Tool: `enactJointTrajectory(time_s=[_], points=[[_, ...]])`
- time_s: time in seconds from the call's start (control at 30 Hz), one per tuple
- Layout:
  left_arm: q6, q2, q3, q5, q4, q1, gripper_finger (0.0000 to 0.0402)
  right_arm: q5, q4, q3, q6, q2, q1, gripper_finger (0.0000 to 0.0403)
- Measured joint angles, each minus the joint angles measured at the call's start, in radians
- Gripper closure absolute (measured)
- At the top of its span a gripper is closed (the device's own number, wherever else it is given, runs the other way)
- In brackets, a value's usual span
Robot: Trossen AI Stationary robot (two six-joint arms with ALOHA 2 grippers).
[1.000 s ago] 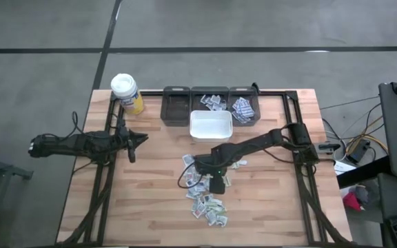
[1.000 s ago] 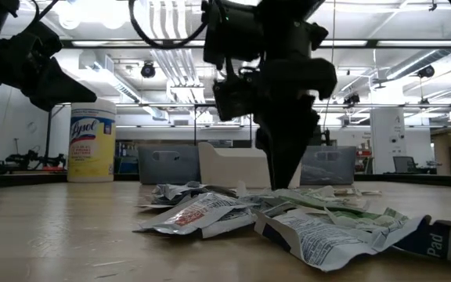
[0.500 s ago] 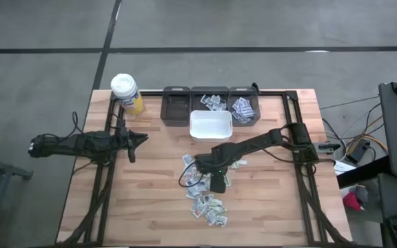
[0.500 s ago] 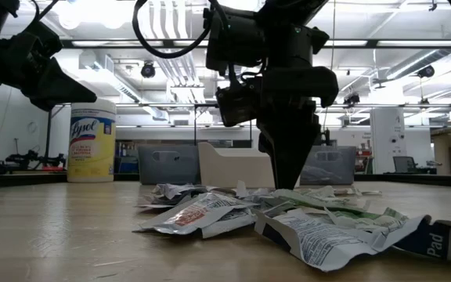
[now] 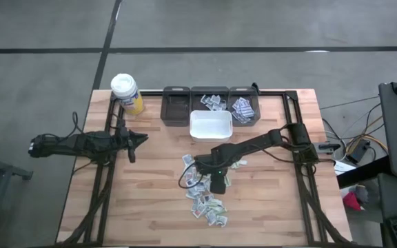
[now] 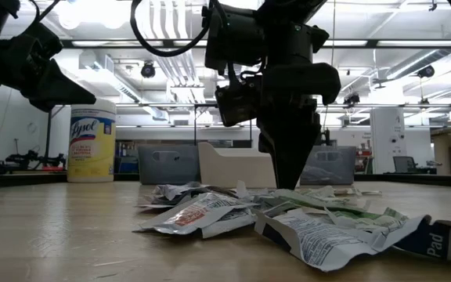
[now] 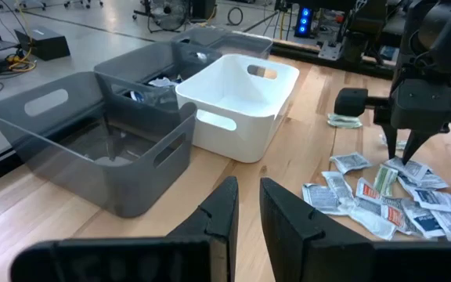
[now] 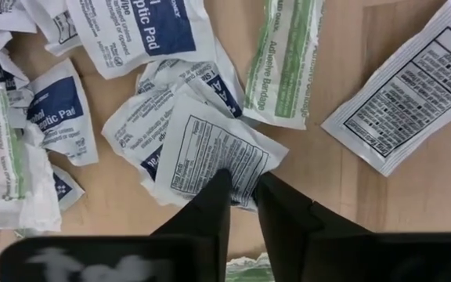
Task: Pick & Place First Aid Supplies
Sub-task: Put the alcohol pad into the middle black bin
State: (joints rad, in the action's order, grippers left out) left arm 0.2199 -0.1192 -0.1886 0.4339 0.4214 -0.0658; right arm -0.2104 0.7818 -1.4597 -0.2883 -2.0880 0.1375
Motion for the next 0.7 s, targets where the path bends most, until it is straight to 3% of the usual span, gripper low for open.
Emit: enactJointTrajectory(time_s=[0.7], points=[[-0.002, 0.000, 0.000, 0.000, 0.002, 0.000, 0.0349, 0.002, 0.064, -0.033, 0.011, 0.001, -0.001, 0.0391]])
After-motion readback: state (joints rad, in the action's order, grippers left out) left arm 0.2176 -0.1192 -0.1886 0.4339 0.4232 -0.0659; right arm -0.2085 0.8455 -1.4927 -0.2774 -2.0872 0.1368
